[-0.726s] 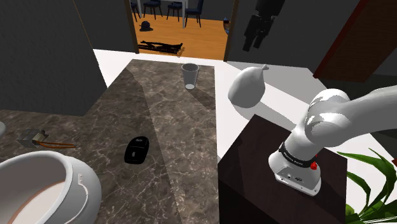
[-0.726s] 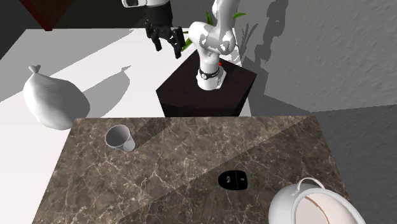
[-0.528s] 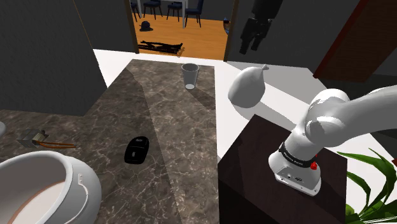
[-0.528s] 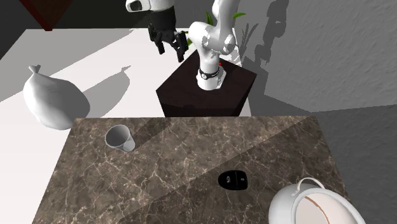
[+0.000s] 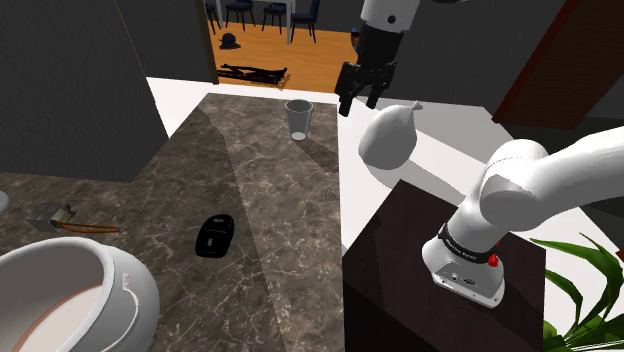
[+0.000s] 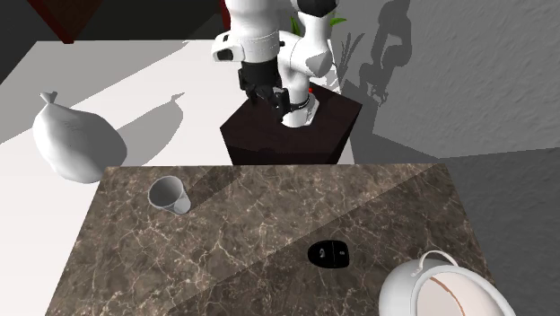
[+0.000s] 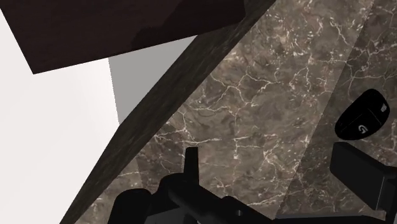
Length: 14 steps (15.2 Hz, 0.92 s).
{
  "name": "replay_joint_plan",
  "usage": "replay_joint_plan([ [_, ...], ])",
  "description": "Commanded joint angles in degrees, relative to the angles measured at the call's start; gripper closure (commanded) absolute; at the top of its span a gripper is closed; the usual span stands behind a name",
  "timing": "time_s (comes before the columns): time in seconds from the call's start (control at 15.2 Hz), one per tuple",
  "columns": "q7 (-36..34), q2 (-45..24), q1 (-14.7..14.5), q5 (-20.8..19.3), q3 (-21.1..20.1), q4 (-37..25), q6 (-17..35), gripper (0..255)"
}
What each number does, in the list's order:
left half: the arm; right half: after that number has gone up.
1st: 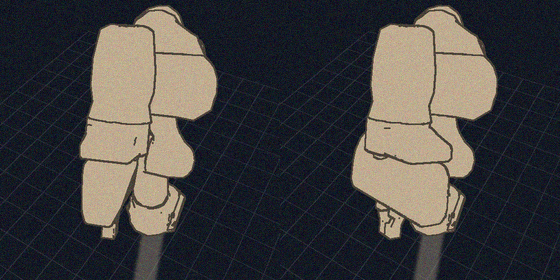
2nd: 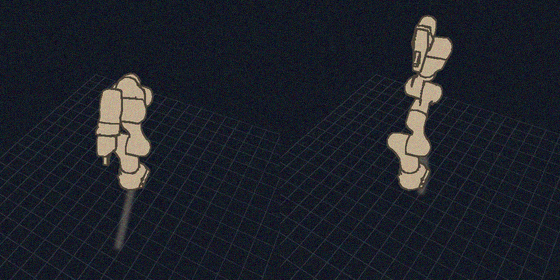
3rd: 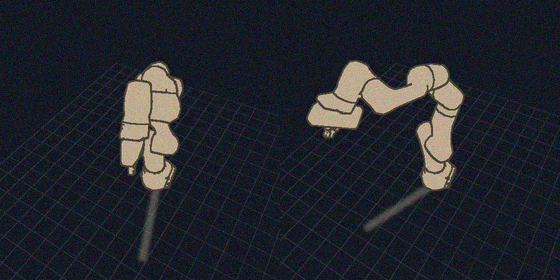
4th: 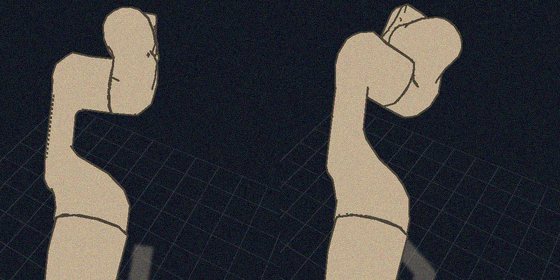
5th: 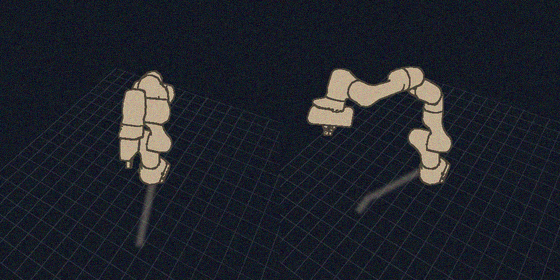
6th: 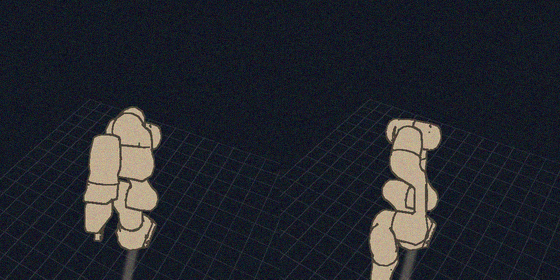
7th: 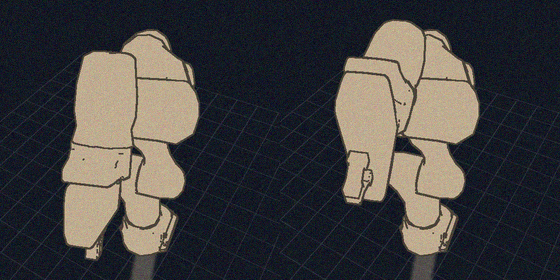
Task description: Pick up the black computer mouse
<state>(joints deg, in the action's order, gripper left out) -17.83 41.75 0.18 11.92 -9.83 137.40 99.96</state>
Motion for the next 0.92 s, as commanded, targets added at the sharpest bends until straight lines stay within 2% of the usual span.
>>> replay_joint_plan([
  [0.0,-4.26,-1.89,-0.02,1.18,-2.94,0.07,2.04,0],
  [0.46,-18.95,-12.76,0.93,3.02,-13.37,-2.96,9.91,0],
  [0.86,-32.98,-25.63,3.02,-0.12,-21.91,-8.96,15.98,0],
])
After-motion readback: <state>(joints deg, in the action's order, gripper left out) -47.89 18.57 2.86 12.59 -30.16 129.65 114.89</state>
